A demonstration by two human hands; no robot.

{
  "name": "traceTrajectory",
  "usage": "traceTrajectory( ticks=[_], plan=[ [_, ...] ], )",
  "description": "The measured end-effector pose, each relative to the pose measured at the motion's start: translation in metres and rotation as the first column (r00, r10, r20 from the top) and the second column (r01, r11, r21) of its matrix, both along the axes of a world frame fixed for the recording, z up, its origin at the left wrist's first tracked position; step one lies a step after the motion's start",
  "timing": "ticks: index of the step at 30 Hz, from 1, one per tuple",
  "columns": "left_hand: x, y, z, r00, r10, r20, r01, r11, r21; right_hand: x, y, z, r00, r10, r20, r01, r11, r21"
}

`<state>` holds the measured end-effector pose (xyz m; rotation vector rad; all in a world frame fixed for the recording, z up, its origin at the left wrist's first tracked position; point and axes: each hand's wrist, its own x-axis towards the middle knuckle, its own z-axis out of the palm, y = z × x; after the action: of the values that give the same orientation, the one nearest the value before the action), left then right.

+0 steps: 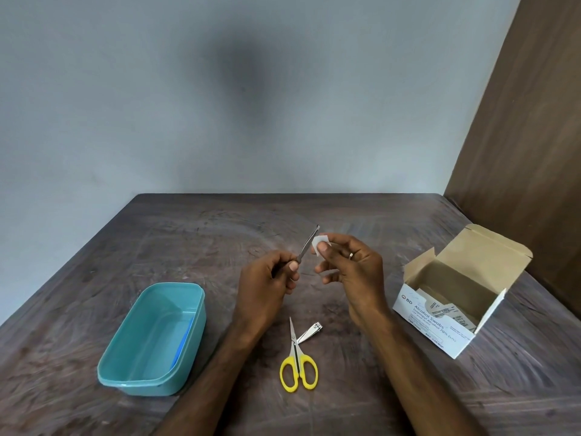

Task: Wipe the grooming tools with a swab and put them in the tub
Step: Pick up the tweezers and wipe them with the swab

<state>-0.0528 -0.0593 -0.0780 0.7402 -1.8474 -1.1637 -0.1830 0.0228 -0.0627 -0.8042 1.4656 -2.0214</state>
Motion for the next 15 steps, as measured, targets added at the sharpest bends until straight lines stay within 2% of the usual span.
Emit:
traceTrajectory(
  ticks=[11,15],
  plan=[
    [0.0019,-0.0014,-0.0003,0.998,0.003,0.069,0.002,0.997,-0.071,-0.0032,-0.0006,-0.0020,0.976,0.011,-0.219,-0.013,1.000,-0.007],
    [0.0029,-0.0045,0.0002,0.987,0.042,0.155,-0.008,0.977,-0.212,-0.0052,0.0014,-0.0012,0.937,0.048,-0.347,-0.026,0.997,0.070]
  ],
)
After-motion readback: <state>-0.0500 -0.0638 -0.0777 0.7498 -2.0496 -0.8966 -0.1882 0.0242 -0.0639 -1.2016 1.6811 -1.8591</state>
